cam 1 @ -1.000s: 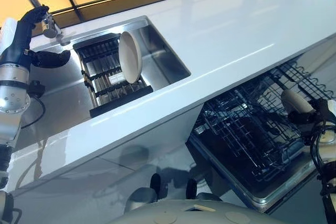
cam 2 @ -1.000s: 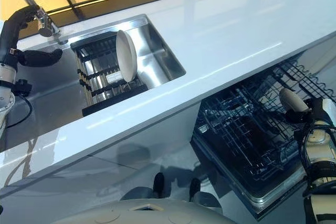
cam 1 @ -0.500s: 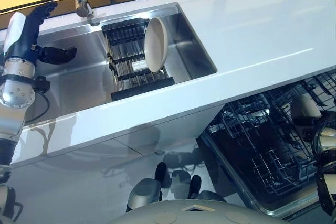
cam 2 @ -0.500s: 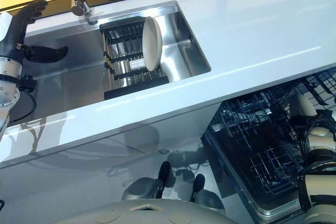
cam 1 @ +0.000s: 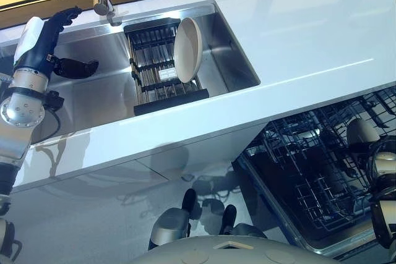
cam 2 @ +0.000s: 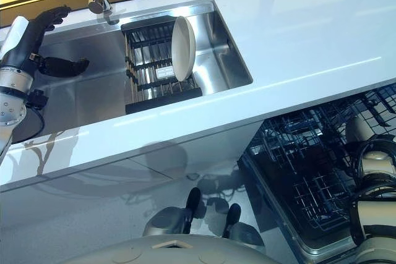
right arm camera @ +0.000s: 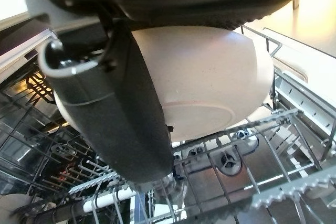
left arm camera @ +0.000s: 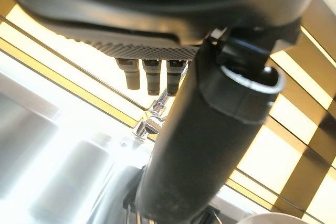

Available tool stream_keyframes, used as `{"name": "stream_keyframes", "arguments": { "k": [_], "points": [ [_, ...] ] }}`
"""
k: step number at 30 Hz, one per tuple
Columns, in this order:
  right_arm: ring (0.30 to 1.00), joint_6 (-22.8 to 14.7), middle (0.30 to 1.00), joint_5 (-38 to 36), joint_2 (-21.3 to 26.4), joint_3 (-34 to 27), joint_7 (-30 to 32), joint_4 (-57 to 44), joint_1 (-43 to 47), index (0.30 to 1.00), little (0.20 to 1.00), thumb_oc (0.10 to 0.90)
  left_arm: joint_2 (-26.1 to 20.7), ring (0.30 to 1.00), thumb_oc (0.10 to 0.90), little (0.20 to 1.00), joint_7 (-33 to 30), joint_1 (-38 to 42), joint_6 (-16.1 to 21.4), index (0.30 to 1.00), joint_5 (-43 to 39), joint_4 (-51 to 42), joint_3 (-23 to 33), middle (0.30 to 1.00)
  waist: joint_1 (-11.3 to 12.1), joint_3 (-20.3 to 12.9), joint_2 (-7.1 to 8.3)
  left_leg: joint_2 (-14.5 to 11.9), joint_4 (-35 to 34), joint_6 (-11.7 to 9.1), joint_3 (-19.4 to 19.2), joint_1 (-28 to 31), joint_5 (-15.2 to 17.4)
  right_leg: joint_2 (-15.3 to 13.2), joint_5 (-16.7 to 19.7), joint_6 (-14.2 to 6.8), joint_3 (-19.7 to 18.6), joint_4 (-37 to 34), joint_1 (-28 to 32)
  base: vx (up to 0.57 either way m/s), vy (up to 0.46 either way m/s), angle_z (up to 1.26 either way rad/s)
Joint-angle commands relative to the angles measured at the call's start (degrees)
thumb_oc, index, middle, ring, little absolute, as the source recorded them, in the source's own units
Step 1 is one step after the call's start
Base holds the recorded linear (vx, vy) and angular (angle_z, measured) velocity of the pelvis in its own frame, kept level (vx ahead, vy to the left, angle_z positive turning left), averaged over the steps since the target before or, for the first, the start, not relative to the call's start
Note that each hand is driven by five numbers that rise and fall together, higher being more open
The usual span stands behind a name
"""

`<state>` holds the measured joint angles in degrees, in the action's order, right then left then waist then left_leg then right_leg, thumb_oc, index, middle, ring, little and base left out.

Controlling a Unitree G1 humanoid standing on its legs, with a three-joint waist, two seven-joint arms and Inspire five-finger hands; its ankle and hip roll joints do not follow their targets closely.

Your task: Pick up plates and place into dishwasher.

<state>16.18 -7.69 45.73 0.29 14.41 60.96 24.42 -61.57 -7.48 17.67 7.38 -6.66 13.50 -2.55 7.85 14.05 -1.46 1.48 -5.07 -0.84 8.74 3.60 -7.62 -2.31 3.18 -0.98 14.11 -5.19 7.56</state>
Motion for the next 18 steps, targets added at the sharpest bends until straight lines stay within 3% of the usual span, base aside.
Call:
{"name": "stream_keyframes", "arguments": {
  "k": [1,7,12,18],
  "points": [
    [0.9,-6.1,0.9,4.5,3.3,3.9,4.7,-13.2,-2.1,0.9,0.9,0.8,-2.2,0.9,0.8,0.9,-2.0,5.4,3.0,0.9,1.0,-4.7,4.1,0.9,-1.2,-5.3,-0.95,0.7,2.1,-1.9,-4.1,0.4,7.4,-0.8,-7.1,-2.4,-1.6,5.6,-1.1,-0.01,0.056,-0.11],
    [0.9,-10.2,0.9,12.9,3.2,3.3,9.2,-28.6,-6.8,0.9,0.9,0.8,-1.1,0.9,0.8,0.9,-2.1,3.4,3.8,0.9,2.3,-5.0,6.3,0.9,-3.4,-6.6,-0.49,1.0,1.8,-1.0,-6.2,2.1,8.7,-1.0,-6.8,-3.2,-3.4,5.0,-0.6,-0.03,0.077,-0.15],
    [0.9,-13.0,0.9,15.9,4.9,1.0,7.6,-34.3,-8.9,0.9,0.9,0.8,-0.8,0.9,0.8,0.9,-1.8,2.7,3.8,0.9,2.6,-5.3,7.6,0.9,-4.8,-8.1,0.17,1.2,1.5,-0.5,-8.1,3.3,9.6,-1.0,-6.6,-3.7,-5.1,4.5,-0.2,-0.05,0.081,-0.28],
    [0.9,-13.5,0.9,19.1,6.2,0.2,7.3,-38.1,-9.4,0.9,0.9,0.8,-0.7,0.9,0.8,0.9,-1.6,2.4,4.3,0.9,2.6,-5.8,8.3,0.9,-5.7,-9.4,0.75,1.6,0.9,0.1,-9.4,4.4,10.2,-1.1,-6.1,-4.3,-6.3,3.9,0.1,-0.07,0.073,-0.25]
  ]
}}
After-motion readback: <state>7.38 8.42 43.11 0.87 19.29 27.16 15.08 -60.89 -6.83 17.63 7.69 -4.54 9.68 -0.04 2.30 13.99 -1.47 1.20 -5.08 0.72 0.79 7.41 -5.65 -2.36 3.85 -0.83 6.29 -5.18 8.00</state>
